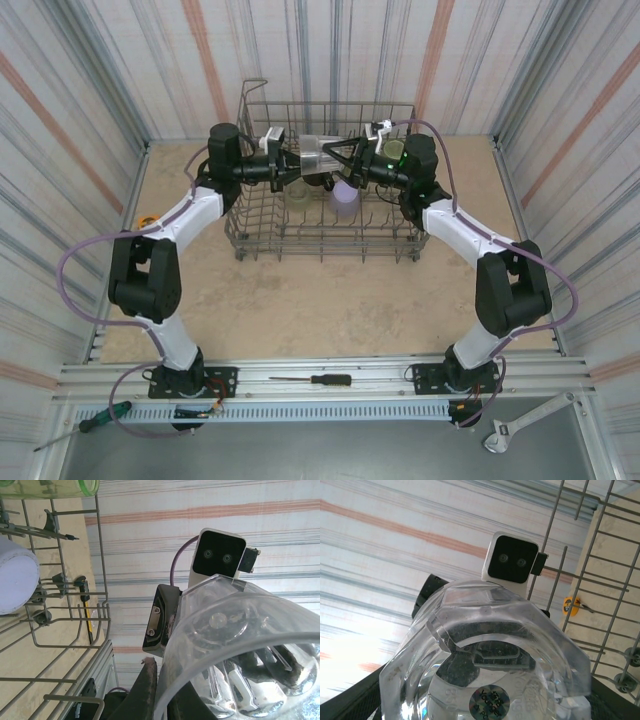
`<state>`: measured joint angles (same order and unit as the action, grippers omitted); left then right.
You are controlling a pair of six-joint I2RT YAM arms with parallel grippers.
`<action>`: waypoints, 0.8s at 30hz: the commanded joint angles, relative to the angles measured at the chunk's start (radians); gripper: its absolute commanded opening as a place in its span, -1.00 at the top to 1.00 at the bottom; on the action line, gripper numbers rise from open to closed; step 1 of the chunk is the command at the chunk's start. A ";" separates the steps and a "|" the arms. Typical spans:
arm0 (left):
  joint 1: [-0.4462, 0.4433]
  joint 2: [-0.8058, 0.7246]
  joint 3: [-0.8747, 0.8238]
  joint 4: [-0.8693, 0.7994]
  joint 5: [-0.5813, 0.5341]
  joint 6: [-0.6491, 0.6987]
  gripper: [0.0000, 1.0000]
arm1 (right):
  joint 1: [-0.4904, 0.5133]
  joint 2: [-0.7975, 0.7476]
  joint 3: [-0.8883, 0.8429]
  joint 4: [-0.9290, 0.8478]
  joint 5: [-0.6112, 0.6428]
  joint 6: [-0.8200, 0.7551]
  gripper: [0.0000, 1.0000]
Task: Load the cups into the dish rack
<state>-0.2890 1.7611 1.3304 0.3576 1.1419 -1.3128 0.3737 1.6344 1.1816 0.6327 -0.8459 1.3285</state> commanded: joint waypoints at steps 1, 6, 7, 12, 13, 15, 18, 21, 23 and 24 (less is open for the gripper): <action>-0.004 -0.022 -0.010 -0.049 0.006 0.027 0.83 | -0.008 -0.013 0.013 0.116 0.014 -0.004 0.28; 0.004 -0.034 0.002 -0.076 0.000 0.051 0.51 | -0.010 -0.039 0.006 0.064 0.014 -0.049 0.41; 0.007 -0.041 0.006 -0.099 -0.008 0.068 0.49 | -0.011 -0.047 0.006 0.036 0.016 -0.070 0.42; 0.017 -0.071 0.045 -0.259 -0.040 0.184 0.35 | -0.010 -0.087 0.014 -0.091 0.033 -0.192 0.48; 0.019 -0.078 0.048 -0.282 -0.047 0.202 0.32 | -0.011 -0.094 0.018 -0.115 0.034 -0.211 0.50; 0.026 -0.092 0.052 -0.308 -0.062 0.222 0.29 | -0.010 -0.103 0.024 -0.157 0.039 -0.244 0.51; 0.036 -0.111 0.056 -0.333 -0.077 0.239 0.24 | -0.007 -0.110 0.029 -0.199 0.045 -0.281 0.52; 0.046 -0.121 0.063 -0.365 -0.083 0.260 0.11 | -0.003 -0.112 0.030 -0.220 0.047 -0.301 0.53; 0.055 -0.131 0.063 -0.374 -0.085 0.265 0.11 | 0.001 -0.112 0.033 -0.241 0.051 -0.320 0.53; 0.060 -0.138 0.063 -0.376 -0.086 0.267 0.11 | 0.004 -0.111 0.037 -0.258 0.054 -0.336 0.53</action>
<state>-0.2440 1.6752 1.3632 0.0235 1.0691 -1.0943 0.3721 1.5589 1.1801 0.4107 -0.8043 1.0649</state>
